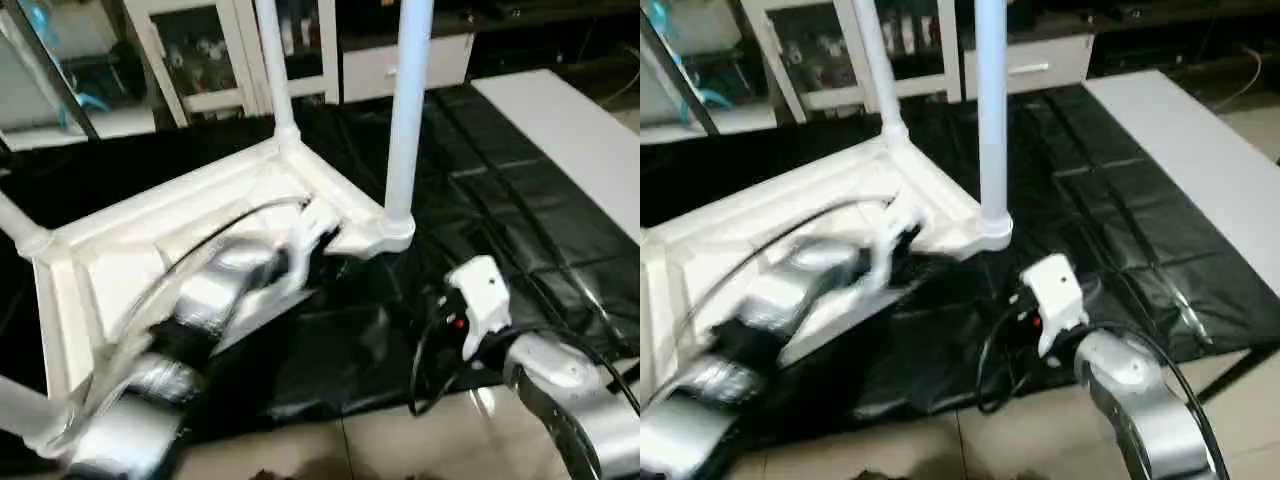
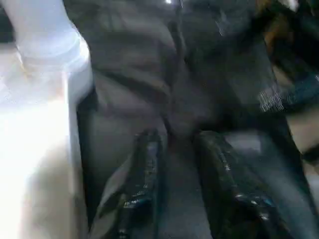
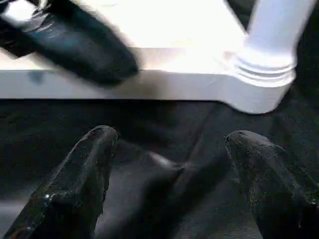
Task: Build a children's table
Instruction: Rotate leg to tighten
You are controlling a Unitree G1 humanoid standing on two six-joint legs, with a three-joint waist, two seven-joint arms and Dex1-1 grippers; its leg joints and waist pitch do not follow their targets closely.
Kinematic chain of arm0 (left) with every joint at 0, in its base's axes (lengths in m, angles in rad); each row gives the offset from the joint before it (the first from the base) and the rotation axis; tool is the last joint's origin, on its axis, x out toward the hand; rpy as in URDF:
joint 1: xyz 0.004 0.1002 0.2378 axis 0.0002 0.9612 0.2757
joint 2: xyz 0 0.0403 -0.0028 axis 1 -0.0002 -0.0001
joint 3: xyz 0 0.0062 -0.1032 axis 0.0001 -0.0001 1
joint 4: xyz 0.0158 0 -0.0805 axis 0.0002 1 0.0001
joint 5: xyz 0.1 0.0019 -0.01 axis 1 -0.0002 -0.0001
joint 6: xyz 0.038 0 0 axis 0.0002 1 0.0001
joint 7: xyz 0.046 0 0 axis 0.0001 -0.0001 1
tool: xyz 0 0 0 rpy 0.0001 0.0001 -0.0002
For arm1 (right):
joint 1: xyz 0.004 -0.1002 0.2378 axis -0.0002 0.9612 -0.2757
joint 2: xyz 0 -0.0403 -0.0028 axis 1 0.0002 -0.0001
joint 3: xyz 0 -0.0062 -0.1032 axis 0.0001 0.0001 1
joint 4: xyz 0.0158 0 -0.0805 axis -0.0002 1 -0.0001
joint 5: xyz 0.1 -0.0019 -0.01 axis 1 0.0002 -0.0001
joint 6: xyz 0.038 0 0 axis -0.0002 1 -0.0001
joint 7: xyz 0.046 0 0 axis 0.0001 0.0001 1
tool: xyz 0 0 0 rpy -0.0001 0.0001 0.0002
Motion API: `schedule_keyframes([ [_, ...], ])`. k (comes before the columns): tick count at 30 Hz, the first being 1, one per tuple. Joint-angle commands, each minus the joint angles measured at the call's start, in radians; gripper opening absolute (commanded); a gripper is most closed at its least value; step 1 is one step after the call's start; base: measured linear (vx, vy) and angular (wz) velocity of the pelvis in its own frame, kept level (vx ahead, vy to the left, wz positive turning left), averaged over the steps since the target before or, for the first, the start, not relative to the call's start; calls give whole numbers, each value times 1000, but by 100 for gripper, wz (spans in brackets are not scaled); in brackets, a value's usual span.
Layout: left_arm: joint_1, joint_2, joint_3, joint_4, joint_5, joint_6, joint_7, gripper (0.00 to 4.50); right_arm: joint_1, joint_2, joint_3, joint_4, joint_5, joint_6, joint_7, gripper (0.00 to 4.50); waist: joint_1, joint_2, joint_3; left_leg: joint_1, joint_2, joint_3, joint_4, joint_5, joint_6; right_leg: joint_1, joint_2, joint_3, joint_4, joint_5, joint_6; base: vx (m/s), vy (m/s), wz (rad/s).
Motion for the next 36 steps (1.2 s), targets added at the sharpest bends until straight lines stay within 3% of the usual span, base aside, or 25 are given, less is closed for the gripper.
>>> schedule_keyframes([
  [1,34,71,-22,-93,33,72,-27,146,-15,-15,21,-34,19,32,21,378,-5,-21,-50,21,40,-25,-85,-274,49,34,-23,20,-78,-312,-176,0,0,0],
  [3,74,128,-39,-140,122,102,16,178,-33,-21,31,-45,27,62,31,378,-7,-44,-53,25,38,-22,-84,-278,30,33,-21,23,-81,-308,-160,0,0,0],
  [4,76,132,-40,-142,129,104,20,178,-34,-21,31,-46,27,65,31,378,-7,-44,-53,25,38,-22,-84,-278,30,33,-21,23,-81,-308,-160,0,0,0],
  [5,81,142,-44,-143,160,105,41,182,-39,-21,34,-46,30,71,35,378,-3,-29,-54,25,38,-24,-83,-254,29,33,-22,24,-75,-282,-157,0,0,0],
  [6,81,142,-44,-143,160,105,41,190,-39,-21,34,-46,30,71,35,378,-1,-27,-54,27,37,-23,-82,-242,26,31,-22,24,-77,-269,-154,0,0,0],
  [7,78,145,-39,-108,226,76,123,214,-52,-19,43,-36,23,74,41,378,3,-44,-54,29,39,-20,-82,-237,22,29,-20,25,-78,-250,-159,0,0,0],
  [9,72,149,-37,-98,246,76,185,220,-60,-17,47,-32,19,77,42,378,6,-37,-54,25,36,-22,-82,-229,18,34,-23,26,-73,-231,-162,0,0,0],
  [10,67,148,-35,-84,261,68,224,226,-64,-16,50,-29,18,79,43,378,4,-52,-55,22,36,-21,-80,-228,20,36,-22,26,-72,-225,-161,0,0,0],
  [11,54,157,-43,-62,295,58,316,239,-73,-14,56,-25,19,84,48,378,7,-52,-55,21,34,-23,-81,-239,16,37,-24,26,-71,-252,-151,0,0,0],
  [13,50,164,-51,-50,338,40,366,261,-79,-16,65,-24,18,89,53,378,2,-49,-54,15,32,-27,-83,-248,7,41,-24,24,-74,-273,-134,0,0,0],
  [15,50,163,-53,-45,350,28,380,267,-80,-17,67,-24,16,91,53,378,-2,-56,-55,15,32,-29,-84,-261,-4,39,-22,24,-75,-280,-126,0,0,0],
  [18,46,140,-43,-20,376,-3,440,304,-81,-19,67,-24,18,95,49,378,-1,-51,-57,23,32,-26,-79,-256,-1,34,-21,26,-74,-232,-151,0,0,0],
  [19,41,123,-40,4,388,-31,477,305,-79,-20,67,-26,17,96,46,378,1,-54,-59,21,32,-26,-78,-244,3,35,-21,26,-72,-208,-161,0,0,0],
  [21,41,117,-39,12,390,-42,490,311,-78,-20,67,-27,17,96,45,378,10,-55,-61,21,33,-24,-75,-223,13,37,-21,26,-69,-167,-176,0,0,0],
  [22,42,114,-38,15,390,-44,495,340,-77,-20,67,-28,16,96,45,378,10,-55,-61,21,33,-24,-75,-223,13,37,-21,26,-69,-167,-176,0,0,0],
  [23,42,93,-39,65,398,-86,564,340,-69,-21,65,-32,11,98,40,378,10,-48,-60,21,32,-24,-75,-229,13,36,-20,25,-69,-158,-181,0,0,0],
  [24,41,90,-39,77,400,-94,579,347,-68,-21,65,-32,9,97,39,378,11,-48,-60,22,30,-24,-74,-235,13,36,-19,25,-70,-161,-180,0,0,0],
  [25,33,78,-35,139,425,-148,665,349,-64,-18,64,-33,4,96,36,378,11,-48,-60,19,30,-26,-75,-249,11,40,-20,24,-70,-175,-175,0,0,0],
  [30,28,54,-9,228,446,-247,803,379,-63,-13,67,-30,1,93,31,378,5,-53,-60,17,28,-30,-76,-275,5,41,-20,22,-77,-230,-142,0,0,0],
  [33,62,24,64,283,419,-349,945,393,-62,-5,83,-21,-10,82,24,378,6,-54,-62,17,28,-30,-73,-263,10,40,-20,22,-76,-214,-146,0,0,0],
  [36,141,-39,199,210,276,-479,948,423,-54,-2,88,-24,-9,70,25,378,8,-52,-64,15,31,-29,-72,-244,24,40,-22,20,-73,-176,-177,0,0,0],
])
